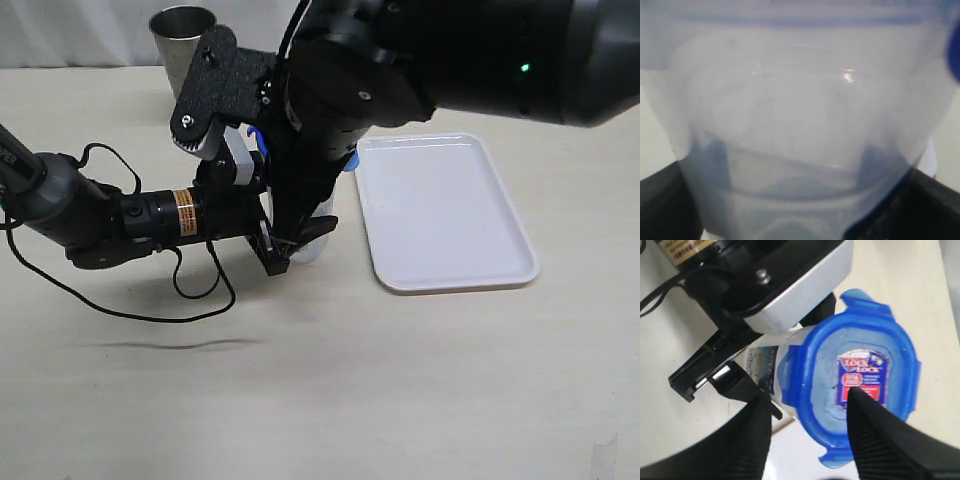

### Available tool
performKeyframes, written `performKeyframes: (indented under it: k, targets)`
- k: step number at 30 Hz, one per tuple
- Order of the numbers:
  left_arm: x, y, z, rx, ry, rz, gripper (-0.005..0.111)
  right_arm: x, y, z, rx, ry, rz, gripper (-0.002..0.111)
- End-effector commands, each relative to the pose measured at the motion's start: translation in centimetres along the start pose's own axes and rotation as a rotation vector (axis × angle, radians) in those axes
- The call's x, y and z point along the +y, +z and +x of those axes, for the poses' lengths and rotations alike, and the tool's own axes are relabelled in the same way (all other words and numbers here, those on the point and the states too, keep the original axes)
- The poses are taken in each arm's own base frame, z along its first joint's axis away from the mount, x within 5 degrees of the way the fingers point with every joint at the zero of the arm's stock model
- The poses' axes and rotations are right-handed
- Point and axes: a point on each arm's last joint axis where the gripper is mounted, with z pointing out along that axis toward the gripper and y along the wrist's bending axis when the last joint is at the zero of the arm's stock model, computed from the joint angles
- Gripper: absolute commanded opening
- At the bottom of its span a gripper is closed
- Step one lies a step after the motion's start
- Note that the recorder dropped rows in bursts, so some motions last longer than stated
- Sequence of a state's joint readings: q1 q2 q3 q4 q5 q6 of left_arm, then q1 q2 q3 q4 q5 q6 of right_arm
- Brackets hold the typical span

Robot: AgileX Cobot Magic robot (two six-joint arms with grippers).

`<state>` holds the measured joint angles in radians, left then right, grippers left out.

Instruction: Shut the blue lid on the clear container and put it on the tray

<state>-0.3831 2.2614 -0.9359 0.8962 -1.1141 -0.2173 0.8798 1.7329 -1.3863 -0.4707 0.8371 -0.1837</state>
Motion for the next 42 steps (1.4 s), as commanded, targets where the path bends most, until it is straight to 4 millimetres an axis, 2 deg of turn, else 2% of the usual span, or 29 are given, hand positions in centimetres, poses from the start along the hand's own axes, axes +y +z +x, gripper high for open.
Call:
performKeyframes:
  k: [1, 4, 8, 12, 16, 19, 23, 30, 37, 42]
  targets:
    - [-0.5, -0.2, 0.8, 0.062, 0.011, 0.025, 0.0, -1.2, -2.2, 0.1, -0.076, 0.078, 0.031, 0.045]
    - [-0.5, -0.2, 0.8, 0.063, 0.012, 0.026, 0.0, -1.8, -2.9, 0.5, -0.096, 0.123, 0.037, 0.045]
    - [-0.5, -0.2, 0.8, 0.063, 0.012, 0.026, 0.0, -3.2, -2.5, 1.6, -0.093, 0.375, -0.014, 0.045]
    - [-0.5, -0.2, 0.8, 0.063, 0.012, 0.026, 0.0, -4.5, -1.4, 3.8, -0.047, 0.706, -0.24, 0.045]
    - [-0.5, -0.2, 0.8, 0.063, 0.012, 0.026, 0.0, -5.4, -0.6, 4.9, -0.085, 0.83, -0.484, 0.045]
    - [-0.5, -0.2, 0.8, 0.063, 0.012, 0.026, 0.0, -6.1, 0.1, 5.3, -0.112, 0.906, -0.552, 0.045]
    - [-0.5, -0.2, 0.8, 0.06, 0.011, 0.026, 0.0, -6.8, 1.4, 6.2, -0.088, 0.947, -0.54, 0.045]
    - [-0.5, -0.2, 0.8, 0.058, 0.011, 0.027, 0.0, -7.7, 1.8, 7.2, -0.079, 0.976, -0.518, 0.045]
    - [-0.5, -0.2, 0.8, 0.058, 0.011, 0.027, 0.0, -6.2, 3.1, 8.2, -0.037, 1.006, -0.531, 0.045]
    - [-0.5, -0.2, 0.8, 0.058, 0.011, 0.027, 0.0, -5.8, 4.0, 8.4, -0.096, 1.02, -0.51, 0.045]
